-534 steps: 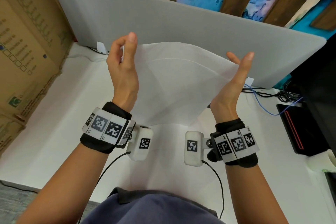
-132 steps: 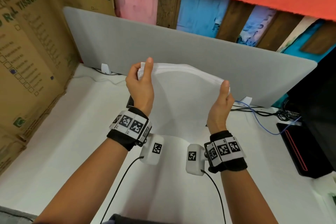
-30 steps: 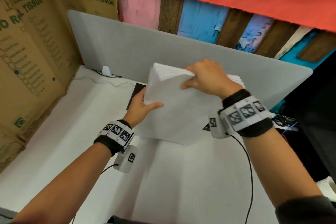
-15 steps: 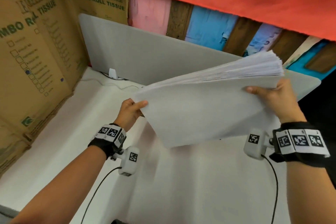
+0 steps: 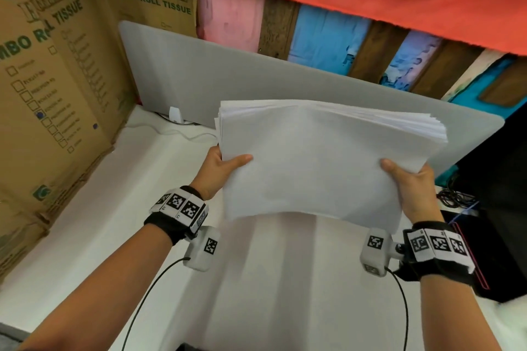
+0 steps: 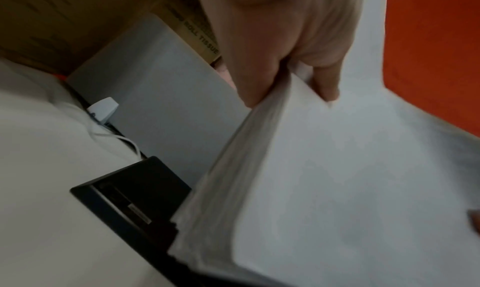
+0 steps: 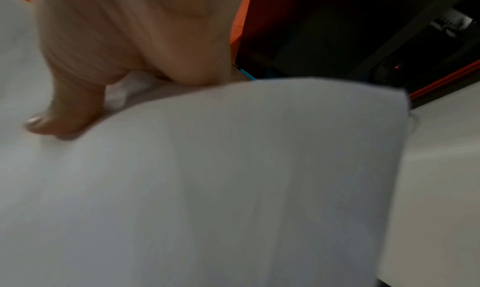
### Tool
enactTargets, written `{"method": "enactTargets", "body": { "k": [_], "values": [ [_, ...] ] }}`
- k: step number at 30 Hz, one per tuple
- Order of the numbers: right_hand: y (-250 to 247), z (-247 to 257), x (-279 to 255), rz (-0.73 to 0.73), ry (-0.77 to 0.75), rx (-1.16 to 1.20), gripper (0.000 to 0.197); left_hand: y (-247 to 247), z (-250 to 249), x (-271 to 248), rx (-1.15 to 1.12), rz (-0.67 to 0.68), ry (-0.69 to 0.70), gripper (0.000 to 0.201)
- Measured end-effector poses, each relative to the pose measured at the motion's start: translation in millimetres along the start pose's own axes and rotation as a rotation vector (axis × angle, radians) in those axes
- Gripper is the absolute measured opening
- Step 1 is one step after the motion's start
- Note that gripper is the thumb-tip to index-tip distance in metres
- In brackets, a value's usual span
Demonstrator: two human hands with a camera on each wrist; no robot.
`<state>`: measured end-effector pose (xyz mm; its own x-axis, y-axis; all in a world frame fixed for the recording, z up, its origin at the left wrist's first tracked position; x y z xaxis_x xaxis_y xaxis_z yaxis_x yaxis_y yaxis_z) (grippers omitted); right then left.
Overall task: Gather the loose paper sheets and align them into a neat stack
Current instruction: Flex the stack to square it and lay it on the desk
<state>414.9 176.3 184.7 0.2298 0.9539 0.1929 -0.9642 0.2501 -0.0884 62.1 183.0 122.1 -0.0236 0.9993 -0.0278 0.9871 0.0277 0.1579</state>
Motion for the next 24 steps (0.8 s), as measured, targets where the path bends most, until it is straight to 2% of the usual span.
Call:
{"method": "enactTargets", "body": {
  "k": [3,8,12,15,17,20,24],
  "values": [
    [10.1,-3.8,-1.7,-0.042,0.017,0.052,0.021,-0.6,-6.8,0.6,0.047,-0.106,0.077,0.013],
    [38.5,-4.4,-15.4,-0.210,-0.028,0.147,0.018,5.2,-3.7,-4.6,0.015,-0.249,0.140,0.015],
    [68.7,-6.4,-32.4,-0.182,-0.033,0.136,0.019,3.9,9.0,-16.3,-0.052,-0.367,0.142,0.016],
    [69.2,-15.9,-35.4,-0.220,0.007,0.177,0.019,6.0,20.3,-26.7,-0.030,-0.380,0.122,0.011],
    [68.3,-28.4,-41.3,-0.231,0.052,0.200,0.022,4.7,26.8,-30.5,-0.019,-0.387,0.116,0.019],
    [64.0,-44.6,-54.8,-0.233,0.080,0.229,0.015,4.3,31.5,-34.9,0.002,-0.377,0.122,0.025],
    [55.9,-67.2,-68.6,-0.236,0.110,0.264,0.018,0.6,46.1,-41.5,0.037,-0.340,0.094,0.024]
  ]
}}
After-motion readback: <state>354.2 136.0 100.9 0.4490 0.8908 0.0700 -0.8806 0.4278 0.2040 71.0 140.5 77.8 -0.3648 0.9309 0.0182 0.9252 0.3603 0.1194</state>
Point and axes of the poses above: each hand's wrist, its own x-axis towards the middle knuckle, its own y-axis out of the palm, z = x × y, the point moved 9 cm from there along x, towards the middle knuckle, and after that the axes turned 3 degrees about -y, right-handed, at the moved point
